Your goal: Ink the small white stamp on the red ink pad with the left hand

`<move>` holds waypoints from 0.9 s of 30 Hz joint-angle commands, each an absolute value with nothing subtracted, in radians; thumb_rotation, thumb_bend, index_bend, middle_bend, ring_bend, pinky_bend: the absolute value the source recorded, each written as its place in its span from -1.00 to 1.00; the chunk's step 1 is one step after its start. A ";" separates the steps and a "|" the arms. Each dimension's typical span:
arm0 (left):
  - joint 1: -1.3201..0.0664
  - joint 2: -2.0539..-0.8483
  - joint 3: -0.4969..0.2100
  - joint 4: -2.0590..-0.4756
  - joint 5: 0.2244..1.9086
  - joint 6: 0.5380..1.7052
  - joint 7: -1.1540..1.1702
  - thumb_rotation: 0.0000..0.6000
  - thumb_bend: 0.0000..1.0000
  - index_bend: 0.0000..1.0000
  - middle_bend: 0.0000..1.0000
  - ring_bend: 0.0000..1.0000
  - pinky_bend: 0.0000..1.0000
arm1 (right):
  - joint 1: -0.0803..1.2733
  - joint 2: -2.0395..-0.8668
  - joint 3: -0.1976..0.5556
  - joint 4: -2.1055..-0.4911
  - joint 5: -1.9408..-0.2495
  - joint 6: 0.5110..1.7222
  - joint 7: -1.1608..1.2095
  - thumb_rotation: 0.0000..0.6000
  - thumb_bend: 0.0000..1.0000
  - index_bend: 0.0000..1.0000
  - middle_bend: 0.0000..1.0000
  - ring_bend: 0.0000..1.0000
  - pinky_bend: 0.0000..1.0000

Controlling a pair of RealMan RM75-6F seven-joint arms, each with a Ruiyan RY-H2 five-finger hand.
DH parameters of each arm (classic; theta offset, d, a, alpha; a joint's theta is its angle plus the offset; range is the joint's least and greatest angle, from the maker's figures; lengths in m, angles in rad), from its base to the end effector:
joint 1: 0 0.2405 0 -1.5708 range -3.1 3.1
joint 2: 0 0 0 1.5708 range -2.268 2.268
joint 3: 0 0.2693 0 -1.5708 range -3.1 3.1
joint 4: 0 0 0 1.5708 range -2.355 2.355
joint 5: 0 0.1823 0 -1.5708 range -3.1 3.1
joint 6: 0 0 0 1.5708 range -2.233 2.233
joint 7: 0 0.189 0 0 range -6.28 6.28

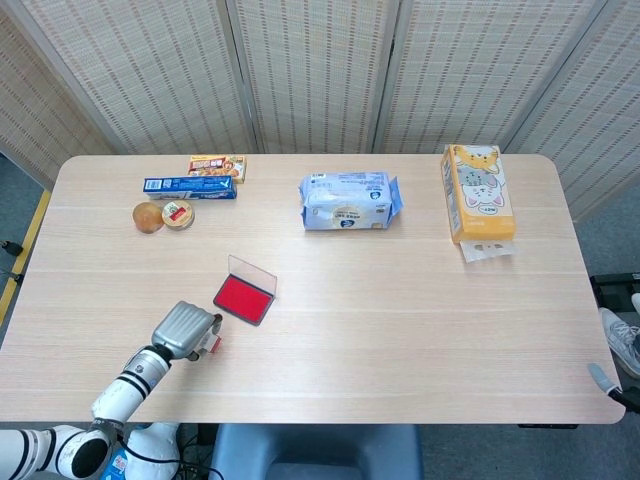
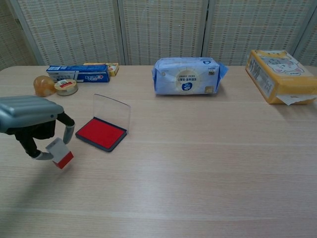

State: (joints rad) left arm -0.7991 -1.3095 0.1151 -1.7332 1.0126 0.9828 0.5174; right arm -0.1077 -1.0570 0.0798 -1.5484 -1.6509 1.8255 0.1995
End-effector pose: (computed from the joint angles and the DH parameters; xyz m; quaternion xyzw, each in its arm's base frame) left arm -0.1909 0.3373 0.0197 -0.8261 -0.3302 -0.2173 0.4017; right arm -0.3024 -0.1609 0.2626 0.5282 -0.3153 0.4913 0.6167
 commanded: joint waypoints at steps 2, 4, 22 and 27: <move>-0.778 -1.317 0.112 -1.709 1.047 0.978 0.487 1.00 -0.02 0.49 1.00 0.64 0.43 | -0.107 -1.057 0.079 -1.551 -1.652 1.823 0.195 1.00 -0.64 -1.00 -1.00 -1.00 -1.00; -0.766 -1.319 0.111 -1.701 1.071 0.981 0.470 1.00 -0.02 0.47 1.00 0.63 0.43 | -0.107 -1.058 0.078 -1.552 -1.654 1.824 0.192 1.00 -0.64 -1.00 -1.00 -1.00 -1.00; -0.721 -1.359 0.090 -1.589 1.166 0.912 0.355 1.00 -0.04 0.47 1.00 0.63 0.43 | -0.106 -1.062 0.078 -1.560 -1.649 1.818 0.173 1.00 -0.64 -1.00 -1.00 -1.00 -1.00; -0.711 -1.365 0.077 -1.573 1.177 0.913 0.346 1.00 -0.23 0.43 1.00 0.63 0.43 | -0.106 -1.062 0.078 -1.560 -1.650 1.819 0.174 1.00 -0.64 -1.00 -1.00 -1.00 -1.00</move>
State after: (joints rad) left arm -0.7122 -1.3640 0.0783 -1.5737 1.1758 0.9128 0.3466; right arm -0.1061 -1.0616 0.0777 -1.5599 -1.6499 1.8189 0.1740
